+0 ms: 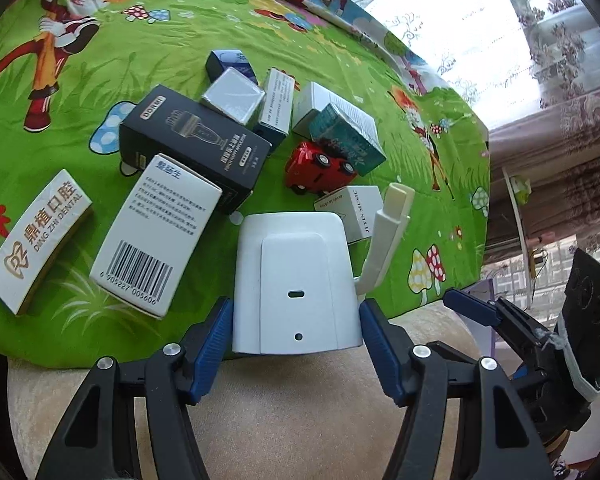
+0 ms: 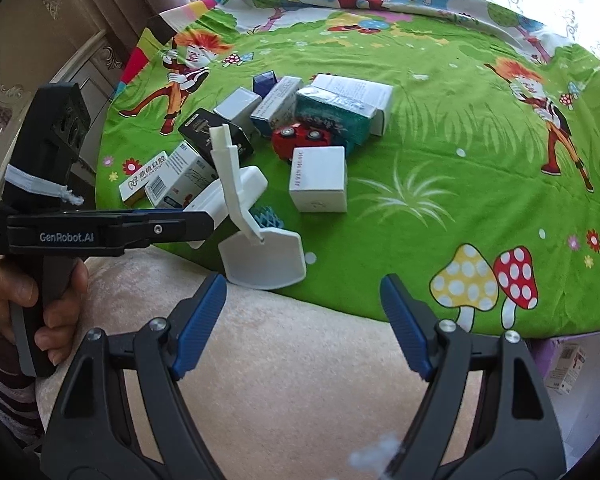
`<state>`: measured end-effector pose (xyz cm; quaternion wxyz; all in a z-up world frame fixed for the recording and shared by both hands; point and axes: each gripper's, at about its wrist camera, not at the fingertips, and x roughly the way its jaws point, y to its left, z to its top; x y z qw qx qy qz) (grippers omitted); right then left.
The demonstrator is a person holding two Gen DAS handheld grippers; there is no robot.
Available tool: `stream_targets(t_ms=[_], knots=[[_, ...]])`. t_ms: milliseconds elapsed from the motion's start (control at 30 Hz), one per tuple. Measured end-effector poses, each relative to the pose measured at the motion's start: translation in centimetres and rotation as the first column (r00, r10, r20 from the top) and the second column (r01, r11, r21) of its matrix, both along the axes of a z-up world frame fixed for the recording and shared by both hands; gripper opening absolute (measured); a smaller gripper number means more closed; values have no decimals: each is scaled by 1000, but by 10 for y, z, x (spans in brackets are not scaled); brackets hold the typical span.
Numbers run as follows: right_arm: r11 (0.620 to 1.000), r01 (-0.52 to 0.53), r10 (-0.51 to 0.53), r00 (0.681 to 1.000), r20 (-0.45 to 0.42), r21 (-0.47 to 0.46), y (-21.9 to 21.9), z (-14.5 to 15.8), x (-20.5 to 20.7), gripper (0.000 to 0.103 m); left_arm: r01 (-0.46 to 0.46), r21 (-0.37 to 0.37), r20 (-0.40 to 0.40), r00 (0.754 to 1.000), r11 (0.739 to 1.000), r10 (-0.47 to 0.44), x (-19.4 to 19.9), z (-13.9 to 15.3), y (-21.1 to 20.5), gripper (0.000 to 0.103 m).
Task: Organize rigid objects
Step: 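Approach the white plastic holder with the left gripper while the right gripper approaches its stand, then grasp the white plastic holder with the left gripper while the right gripper grasps its stand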
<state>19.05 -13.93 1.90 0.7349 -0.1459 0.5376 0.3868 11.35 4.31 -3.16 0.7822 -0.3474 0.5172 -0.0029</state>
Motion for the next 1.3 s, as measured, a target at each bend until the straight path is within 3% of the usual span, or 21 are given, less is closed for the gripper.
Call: stream_targets(t_ms=[300, 600, 700, 767, 833, 1300], knots=[[995, -100, 101, 994, 45, -23, 38, -1, -6, 81, -91, -75, 50, 994, 993, 95, -23, 6, 14, 65], [989, -141, 143, 989, 39, -44, 65, -9, -6, 51, -139, -121, 124, 980, 983, 154, -36, 17, 21, 65], [989, -140, 142, 989, 43, -35, 69, -10, -4, 46, -134, -123, 130, 980, 983, 149, -34, 18, 19, 65], [989, -142, 143, 989, 42, -31, 72, -11, -3, 35, -137, -126, 131, 979, 983, 153, -36, 18, 20, 65], [988, -153, 153, 987, 40, -21, 74, -11, -5, 15, -141, -127, 133, 978, 982, 158, -37, 19, 21, 65], [993, -76, 71, 996, 52, 94, 41, 16, -2, 13, -134, -117, 168, 974, 984, 152, -37, 37, 6, 65]])
